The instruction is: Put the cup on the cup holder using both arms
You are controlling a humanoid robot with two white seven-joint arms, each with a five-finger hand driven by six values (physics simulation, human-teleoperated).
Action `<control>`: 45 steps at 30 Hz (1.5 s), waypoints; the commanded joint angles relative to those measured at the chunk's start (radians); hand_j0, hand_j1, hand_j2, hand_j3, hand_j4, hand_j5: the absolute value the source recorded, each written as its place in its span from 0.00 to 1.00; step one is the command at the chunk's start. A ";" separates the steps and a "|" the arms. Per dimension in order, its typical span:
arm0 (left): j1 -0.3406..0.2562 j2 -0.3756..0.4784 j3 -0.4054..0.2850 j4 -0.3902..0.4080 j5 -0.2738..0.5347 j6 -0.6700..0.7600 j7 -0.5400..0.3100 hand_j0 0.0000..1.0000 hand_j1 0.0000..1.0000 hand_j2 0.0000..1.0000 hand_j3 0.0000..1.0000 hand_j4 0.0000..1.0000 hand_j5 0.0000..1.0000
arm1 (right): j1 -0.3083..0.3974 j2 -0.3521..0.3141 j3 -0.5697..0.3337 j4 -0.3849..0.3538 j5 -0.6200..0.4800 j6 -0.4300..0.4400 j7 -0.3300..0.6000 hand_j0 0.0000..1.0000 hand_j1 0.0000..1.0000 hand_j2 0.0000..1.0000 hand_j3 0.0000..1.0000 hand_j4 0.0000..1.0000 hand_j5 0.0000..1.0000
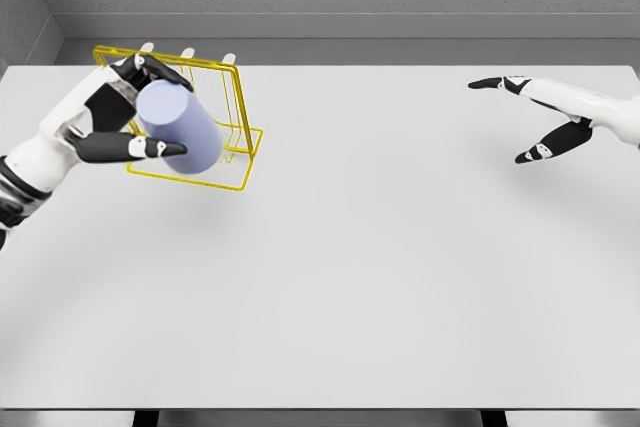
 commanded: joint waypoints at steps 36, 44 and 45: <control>-0.109 -0.048 -0.012 0.120 0.005 0.018 -0.025 0.33 0.33 0.33 0.33 0.33 0.33 | -0.002 -0.001 -0.001 -0.001 -0.008 0.003 0.000 1.00 1.00 1.00 1.00 1.00 1.00; -0.132 -0.058 -0.014 0.137 -0.006 0.019 -0.025 0.33 0.33 0.33 0.33 0.33 0.33 | 0.000 -0.001 -0.001 -0.001 -0.008 0.003 0.000 1.00 1.00 1.00 1.00 1.00 1.00; -0.132 -0.061 -0.014 0.137 -0.009 0.019 -0.025 0.33 0.33 0.33 0.33 0.33 0.33 | -0.002 -0.001 -0.001 -0.001 -0.008 0.003 0.000 1.00 1.00 1.00 1.00 1.00 1.00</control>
